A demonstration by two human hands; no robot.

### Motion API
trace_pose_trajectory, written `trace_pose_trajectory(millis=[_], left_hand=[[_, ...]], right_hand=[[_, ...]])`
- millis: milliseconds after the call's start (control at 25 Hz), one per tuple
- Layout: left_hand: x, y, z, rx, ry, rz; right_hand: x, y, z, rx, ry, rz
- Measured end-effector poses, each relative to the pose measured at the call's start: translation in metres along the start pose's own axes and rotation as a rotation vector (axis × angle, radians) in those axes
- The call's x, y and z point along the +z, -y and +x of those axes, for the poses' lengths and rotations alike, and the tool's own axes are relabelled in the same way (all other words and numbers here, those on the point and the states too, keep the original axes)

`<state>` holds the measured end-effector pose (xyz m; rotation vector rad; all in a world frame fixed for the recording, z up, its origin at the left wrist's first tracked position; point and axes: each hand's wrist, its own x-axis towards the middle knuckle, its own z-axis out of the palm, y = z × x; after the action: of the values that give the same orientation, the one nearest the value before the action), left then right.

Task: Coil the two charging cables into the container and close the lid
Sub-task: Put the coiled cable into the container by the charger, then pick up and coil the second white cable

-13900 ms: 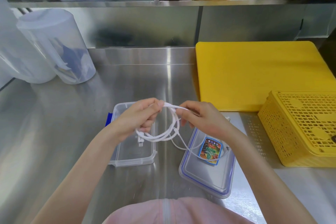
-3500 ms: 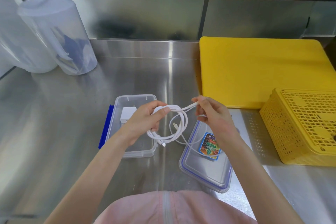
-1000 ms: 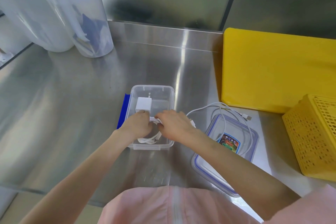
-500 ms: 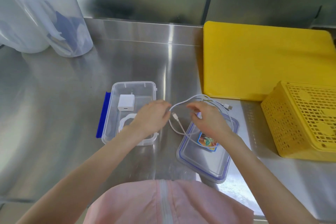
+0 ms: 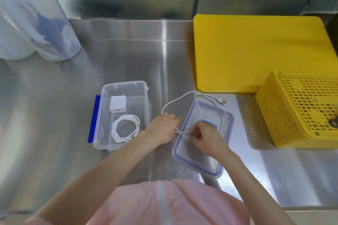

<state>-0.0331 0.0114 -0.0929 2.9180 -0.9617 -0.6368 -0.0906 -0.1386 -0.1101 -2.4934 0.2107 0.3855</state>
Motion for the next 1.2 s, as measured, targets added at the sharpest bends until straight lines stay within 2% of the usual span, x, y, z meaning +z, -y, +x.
trace_pose_trajectory(millis=[120,240,360,520,600,680,880,1000,1080,1200], left_hand=[[0.005,0.001,0.000,-0.001,-0.008,-0.014],[0.003,-0.001,-0.001,0.001,-0.079,-0.028],[-0.007,0.003,-0.008,0.036,-0.111,-0.111],[-0.024,0.007,-0.024,0.096,-0.161,-0.402],[-0.033,0.004,-0.031,0.073,-0.258,-0.636],[-0.043,0.002,-0.036,0.051,-0.401,-0.753],[-0.043,0.015,-0.038,0.078,-0.686,-0.544],[-0.053,0.016,-0.039,0.082,-0.902,-0.517],[-0.066,0.015,-0.043,0.063,-0.936,-0.677],[-0.082,0.012,-0.050,-0.009,-0.838,-1.002]], right_hand=[[0.006,-0.001,-0.001,-0.040,0.013,-0.112],[0.004,0.000,-0.003,-0.060,-0.008,-0.118],[-0.007,0.003,-0.006,-0.073,-0.031,0.035],[-0.037,0.021,-0.010,-0.167,-0.230,0.291],[-0.051,0.032,-0.011,-0.218,-0.283,0.344],[-0.059,0.041,-0.011,-0.272,-0.303,0.381],[-0.072,0.061,-0.014,-0.377,-0.319,0.374],[-0.081,0.069,-0.013,-0.420,-0.332,0.327],[-0.085,0.071,-0.010,-0.438,-0.366,0.317],[-0.087,0.067,-0.005,-0.404,-0.368,0.376]])
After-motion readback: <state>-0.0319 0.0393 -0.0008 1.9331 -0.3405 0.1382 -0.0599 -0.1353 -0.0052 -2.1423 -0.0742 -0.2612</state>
